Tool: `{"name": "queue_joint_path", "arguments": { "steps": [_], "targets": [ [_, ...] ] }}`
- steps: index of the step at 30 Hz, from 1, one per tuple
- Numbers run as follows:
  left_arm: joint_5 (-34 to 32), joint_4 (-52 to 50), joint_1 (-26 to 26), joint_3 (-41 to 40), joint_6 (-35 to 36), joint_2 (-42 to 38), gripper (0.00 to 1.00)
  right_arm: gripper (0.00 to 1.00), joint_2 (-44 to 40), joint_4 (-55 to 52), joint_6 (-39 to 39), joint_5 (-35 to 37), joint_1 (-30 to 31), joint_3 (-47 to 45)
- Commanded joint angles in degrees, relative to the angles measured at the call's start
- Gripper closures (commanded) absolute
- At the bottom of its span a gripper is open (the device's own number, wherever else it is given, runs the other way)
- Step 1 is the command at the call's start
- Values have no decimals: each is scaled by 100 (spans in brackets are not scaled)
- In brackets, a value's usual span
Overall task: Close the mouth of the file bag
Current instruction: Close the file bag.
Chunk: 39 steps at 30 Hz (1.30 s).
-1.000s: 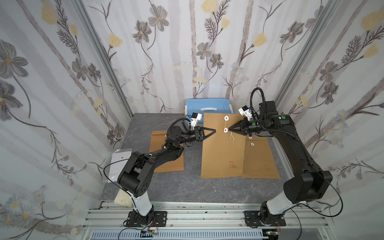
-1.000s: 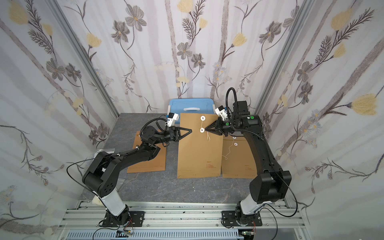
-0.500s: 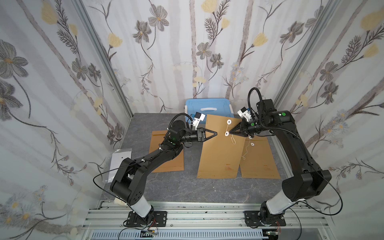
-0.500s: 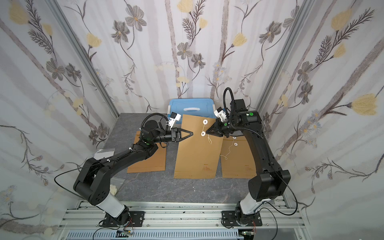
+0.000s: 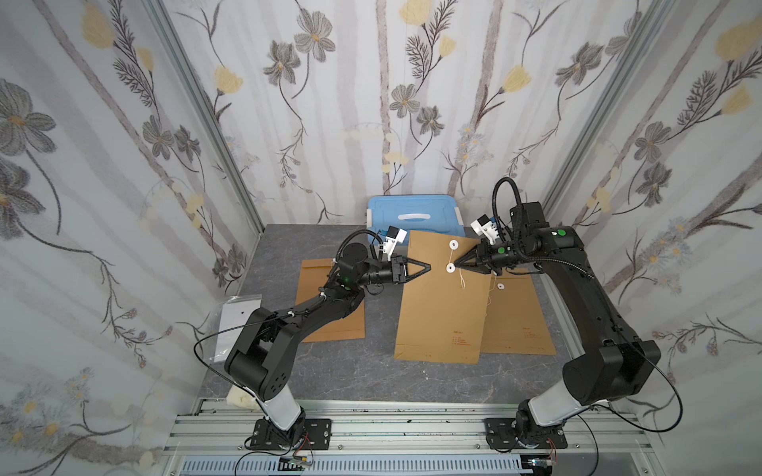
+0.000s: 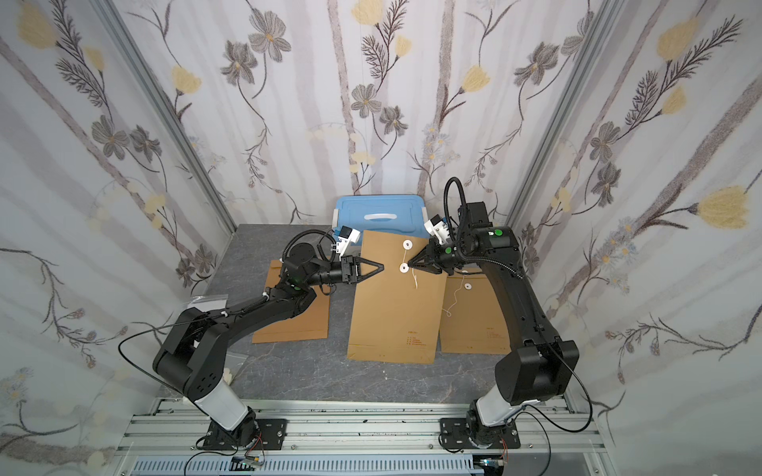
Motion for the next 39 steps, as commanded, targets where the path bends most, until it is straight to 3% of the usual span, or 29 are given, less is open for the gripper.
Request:
{"name": "queue_joint_path", "arguments": {
  "steps": [1, 12, 26, 39],
  "targets": [
    [131, 425, -5, 63, -255, 64, 100, 93, -70, 518, -11, 56, -8, -25],
    [221, 119, -55, 161, -52, 28, 100, 91, -48, 131, 45, 523, 128, 147],
    [193, -61, -68, 155, 49, -121, 100, 86, 98, 496, 156, -397, 133, -264],
    [44, -10, -59, 50, 30, -215, 100, 87, -279, 1100, 400, -665, 89, -1045]
  ]
}}
